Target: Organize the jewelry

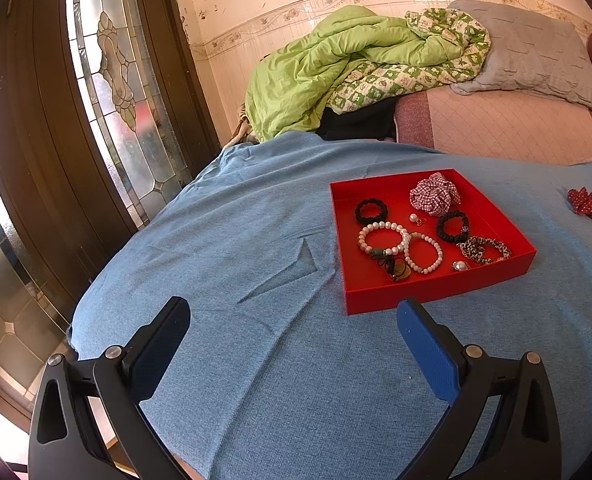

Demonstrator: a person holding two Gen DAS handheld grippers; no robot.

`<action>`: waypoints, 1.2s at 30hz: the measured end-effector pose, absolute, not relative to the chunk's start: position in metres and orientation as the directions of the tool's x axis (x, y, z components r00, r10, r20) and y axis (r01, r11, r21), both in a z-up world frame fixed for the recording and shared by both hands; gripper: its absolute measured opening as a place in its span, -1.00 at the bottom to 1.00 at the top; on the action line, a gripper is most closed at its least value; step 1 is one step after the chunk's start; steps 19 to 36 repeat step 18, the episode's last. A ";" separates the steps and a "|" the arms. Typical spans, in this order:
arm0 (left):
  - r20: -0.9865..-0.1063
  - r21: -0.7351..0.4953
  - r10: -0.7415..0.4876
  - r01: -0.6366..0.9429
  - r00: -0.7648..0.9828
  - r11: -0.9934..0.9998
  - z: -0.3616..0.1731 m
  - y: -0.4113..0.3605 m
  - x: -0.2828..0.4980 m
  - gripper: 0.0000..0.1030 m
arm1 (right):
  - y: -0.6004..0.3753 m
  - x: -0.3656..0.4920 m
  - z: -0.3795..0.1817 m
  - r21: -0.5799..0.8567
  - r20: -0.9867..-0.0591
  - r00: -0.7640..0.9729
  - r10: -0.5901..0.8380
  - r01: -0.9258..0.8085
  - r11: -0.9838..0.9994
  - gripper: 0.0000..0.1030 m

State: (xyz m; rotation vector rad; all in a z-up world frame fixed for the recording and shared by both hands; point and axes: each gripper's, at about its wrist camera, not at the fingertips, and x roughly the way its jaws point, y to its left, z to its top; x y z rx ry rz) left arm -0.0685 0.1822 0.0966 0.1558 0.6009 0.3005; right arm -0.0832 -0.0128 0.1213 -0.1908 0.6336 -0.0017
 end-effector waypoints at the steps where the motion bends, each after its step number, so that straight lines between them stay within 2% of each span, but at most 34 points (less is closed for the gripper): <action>1: -0.532 0.231 0.322 -0.231 0.783 0.945 0.097 0.182 -0.068 0.99 | -0.013 -0.083 0.121 -0.177 -0.589 0.806 -0.059 -0.058 0.983 0.75; 13: -0.542 0.236 0.317 -0.221 0.778 0.946 0.093 0.184 -0.067 0.99 | -0.014 -0.082 0.122 -0.178 -0.589 0.806 -0.059 -0.059 0.982 0.75; 18: -0.596 0.198 0.217 -0.120 0.773 0.973 0.089 0.168 -0.065 0.99 | -0.032 -0.079 0.114 -0.133 -0.622 0.781 -0.058 -0.033 0.991 0.75; 36: -0.596 0.198 0.217 -0.120 0.773 0.973 0.089 0.168 -0.065 0.99 | -0.032 -0.079 0.114 -0.133 -0.622 0.781 -0.058 -0.033 0.991 0.75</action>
